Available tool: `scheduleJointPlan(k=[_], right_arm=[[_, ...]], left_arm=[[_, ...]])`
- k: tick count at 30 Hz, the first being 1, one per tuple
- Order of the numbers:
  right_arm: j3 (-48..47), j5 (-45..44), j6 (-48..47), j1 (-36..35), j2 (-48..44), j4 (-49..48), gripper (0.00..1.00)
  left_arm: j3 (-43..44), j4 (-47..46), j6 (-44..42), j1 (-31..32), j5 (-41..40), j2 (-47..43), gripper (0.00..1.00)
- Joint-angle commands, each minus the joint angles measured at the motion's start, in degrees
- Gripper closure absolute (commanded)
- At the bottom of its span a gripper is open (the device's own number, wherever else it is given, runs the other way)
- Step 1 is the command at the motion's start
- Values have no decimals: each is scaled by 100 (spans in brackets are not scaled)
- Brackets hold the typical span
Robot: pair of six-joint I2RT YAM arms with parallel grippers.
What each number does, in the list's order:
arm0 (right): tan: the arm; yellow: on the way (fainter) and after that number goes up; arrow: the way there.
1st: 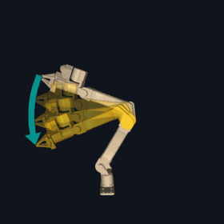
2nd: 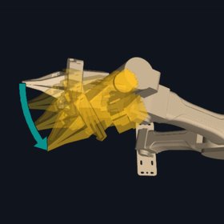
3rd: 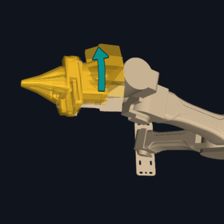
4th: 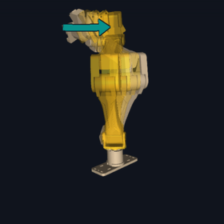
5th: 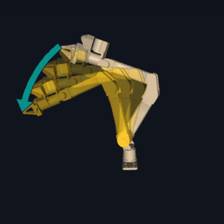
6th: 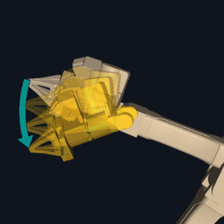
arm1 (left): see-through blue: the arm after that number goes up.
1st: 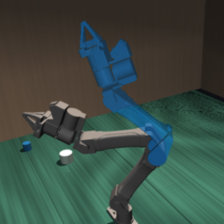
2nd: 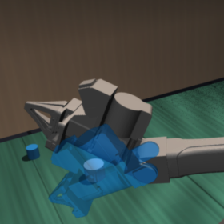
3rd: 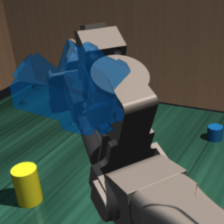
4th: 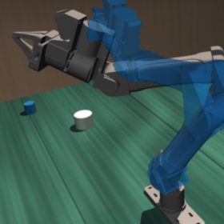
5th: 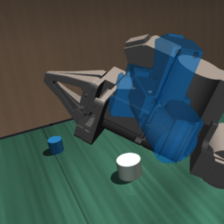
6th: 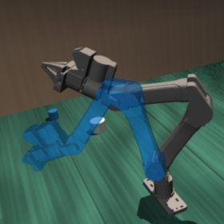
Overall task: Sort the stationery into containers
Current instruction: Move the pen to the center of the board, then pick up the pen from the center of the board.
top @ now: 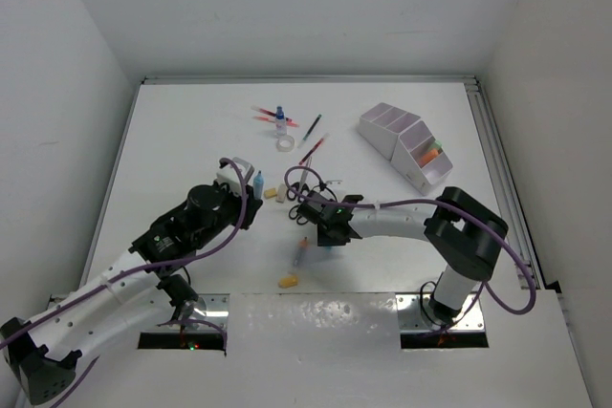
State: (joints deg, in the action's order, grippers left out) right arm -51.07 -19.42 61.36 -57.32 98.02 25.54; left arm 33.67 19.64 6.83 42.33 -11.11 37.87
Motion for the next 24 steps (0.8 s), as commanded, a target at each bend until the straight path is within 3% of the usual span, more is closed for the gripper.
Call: scheduleJointPlan(k=[1, 5, 10, 24], right_arm=[[70, 61, -195, 81, -125, -400, 79], [351, 105, -256, 212, -239, -716, 83], [440, 333, -370, 485, -205, -735, 68], [343, 404, -564, 581, -81, -699, 66]], left_arm=[[105, -267, -146, -67, 188, -16, 100], [35, -364, -384, -67, 653, 10, 100], [-27, -399, -349, -67, 900, 72, 100], [-45, -461, -437, -67, 812, 125, 100]])
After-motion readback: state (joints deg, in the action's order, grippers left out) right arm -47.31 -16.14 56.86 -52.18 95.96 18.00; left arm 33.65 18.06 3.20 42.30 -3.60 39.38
